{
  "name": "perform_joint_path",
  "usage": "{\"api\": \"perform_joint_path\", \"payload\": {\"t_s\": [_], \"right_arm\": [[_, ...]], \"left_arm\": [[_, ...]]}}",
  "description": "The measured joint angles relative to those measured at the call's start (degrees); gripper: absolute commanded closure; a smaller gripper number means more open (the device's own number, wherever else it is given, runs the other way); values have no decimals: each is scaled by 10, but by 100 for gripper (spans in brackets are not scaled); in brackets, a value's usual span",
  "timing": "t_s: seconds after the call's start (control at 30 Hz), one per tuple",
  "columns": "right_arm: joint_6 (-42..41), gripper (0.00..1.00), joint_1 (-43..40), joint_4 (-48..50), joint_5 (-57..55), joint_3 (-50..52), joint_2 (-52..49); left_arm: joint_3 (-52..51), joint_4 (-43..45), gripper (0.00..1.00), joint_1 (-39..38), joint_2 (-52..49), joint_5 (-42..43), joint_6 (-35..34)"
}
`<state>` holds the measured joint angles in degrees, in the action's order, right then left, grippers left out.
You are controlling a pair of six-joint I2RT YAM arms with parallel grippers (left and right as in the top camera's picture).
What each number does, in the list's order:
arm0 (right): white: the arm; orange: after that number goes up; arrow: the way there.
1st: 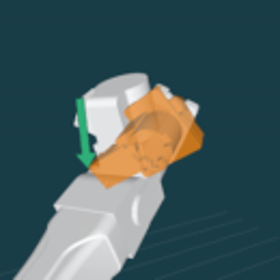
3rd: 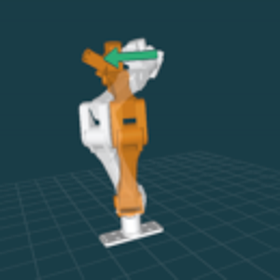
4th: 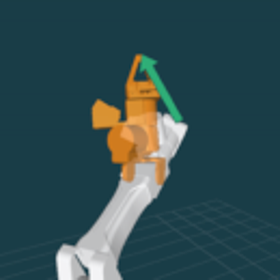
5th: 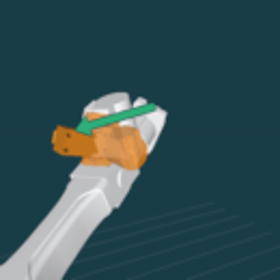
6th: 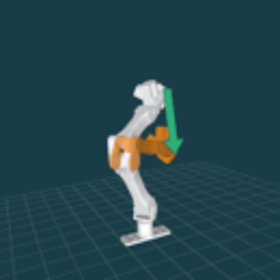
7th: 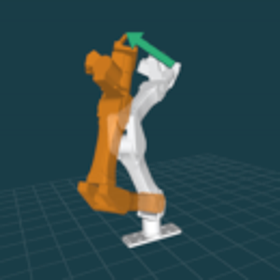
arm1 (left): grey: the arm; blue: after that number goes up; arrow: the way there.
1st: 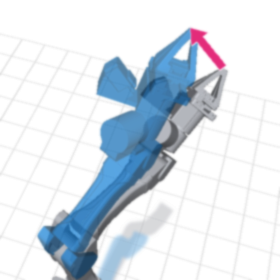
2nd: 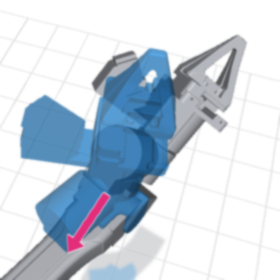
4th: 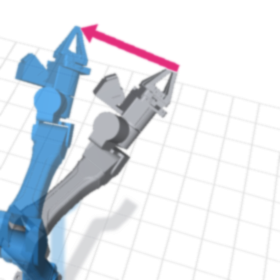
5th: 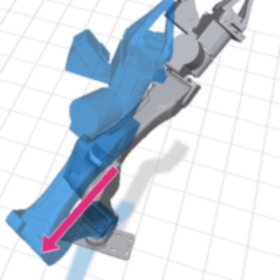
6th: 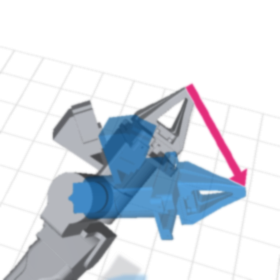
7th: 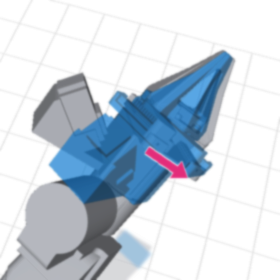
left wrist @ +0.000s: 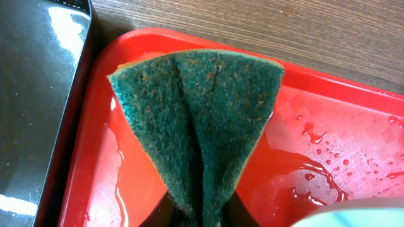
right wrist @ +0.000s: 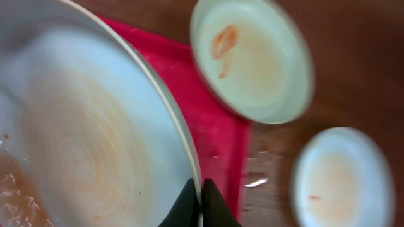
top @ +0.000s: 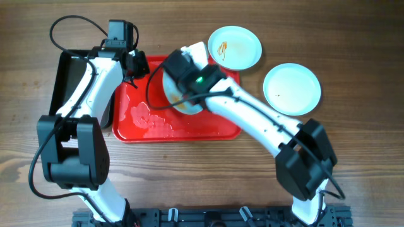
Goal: Clean dirty plates on tray and stack at the side
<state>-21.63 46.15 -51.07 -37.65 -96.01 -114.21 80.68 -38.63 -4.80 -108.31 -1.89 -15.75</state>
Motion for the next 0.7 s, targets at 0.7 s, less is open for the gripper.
{"api": "perform_joint_path", "payload": {"t_s": [0.7], "right_arm": [[-56,96,27,-68,-91,0,15]], "left_arm": [[0,-4,88,12,0,0,-9]]}}
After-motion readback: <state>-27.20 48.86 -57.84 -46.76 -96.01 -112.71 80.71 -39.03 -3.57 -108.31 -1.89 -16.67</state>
